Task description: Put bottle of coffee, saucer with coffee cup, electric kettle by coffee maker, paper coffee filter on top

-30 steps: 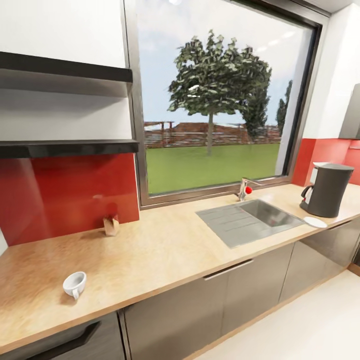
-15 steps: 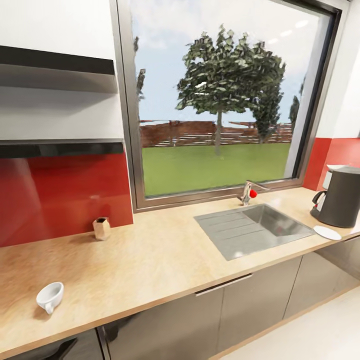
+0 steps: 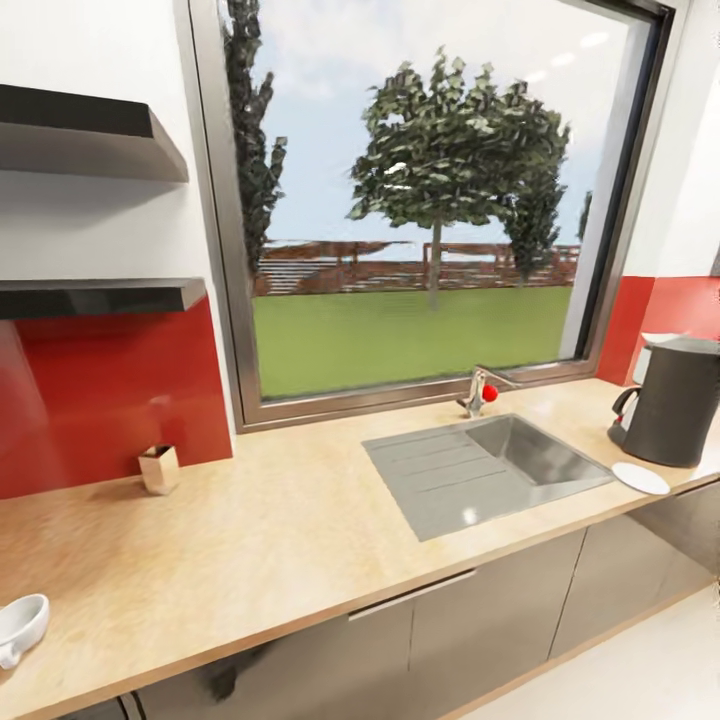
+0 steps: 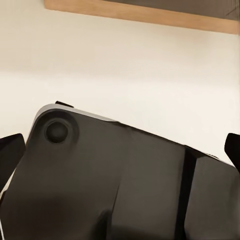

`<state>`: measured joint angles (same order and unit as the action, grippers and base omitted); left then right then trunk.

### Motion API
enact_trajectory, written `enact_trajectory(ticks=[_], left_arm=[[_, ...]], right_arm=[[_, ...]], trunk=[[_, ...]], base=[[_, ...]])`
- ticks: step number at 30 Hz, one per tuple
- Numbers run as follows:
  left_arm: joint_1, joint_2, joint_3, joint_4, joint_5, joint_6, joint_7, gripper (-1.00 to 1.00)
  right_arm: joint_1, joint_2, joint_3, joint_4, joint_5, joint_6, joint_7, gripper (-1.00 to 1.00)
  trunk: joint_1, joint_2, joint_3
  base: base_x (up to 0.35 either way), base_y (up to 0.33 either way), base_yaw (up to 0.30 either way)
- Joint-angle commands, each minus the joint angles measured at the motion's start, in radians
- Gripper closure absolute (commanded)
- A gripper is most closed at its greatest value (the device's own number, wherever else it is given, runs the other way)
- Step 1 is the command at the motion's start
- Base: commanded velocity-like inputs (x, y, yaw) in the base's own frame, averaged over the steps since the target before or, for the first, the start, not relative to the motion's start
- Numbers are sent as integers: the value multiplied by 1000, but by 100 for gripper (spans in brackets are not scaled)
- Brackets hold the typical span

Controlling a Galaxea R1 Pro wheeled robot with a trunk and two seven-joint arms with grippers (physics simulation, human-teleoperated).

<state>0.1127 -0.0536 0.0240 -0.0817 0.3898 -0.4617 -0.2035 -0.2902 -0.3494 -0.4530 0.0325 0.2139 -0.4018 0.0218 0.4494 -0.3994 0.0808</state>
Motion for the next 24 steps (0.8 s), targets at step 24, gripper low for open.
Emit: enact_trajectory(ticks=[24], left_arm=[[1, 0, 2, -1, 9, 1, -8, -100]], right_arm=[[53, -3, -7, 3, 9, -9, -20, 100]], trunk=[[1, -1, 0]], base=[[83, -317, 0]])
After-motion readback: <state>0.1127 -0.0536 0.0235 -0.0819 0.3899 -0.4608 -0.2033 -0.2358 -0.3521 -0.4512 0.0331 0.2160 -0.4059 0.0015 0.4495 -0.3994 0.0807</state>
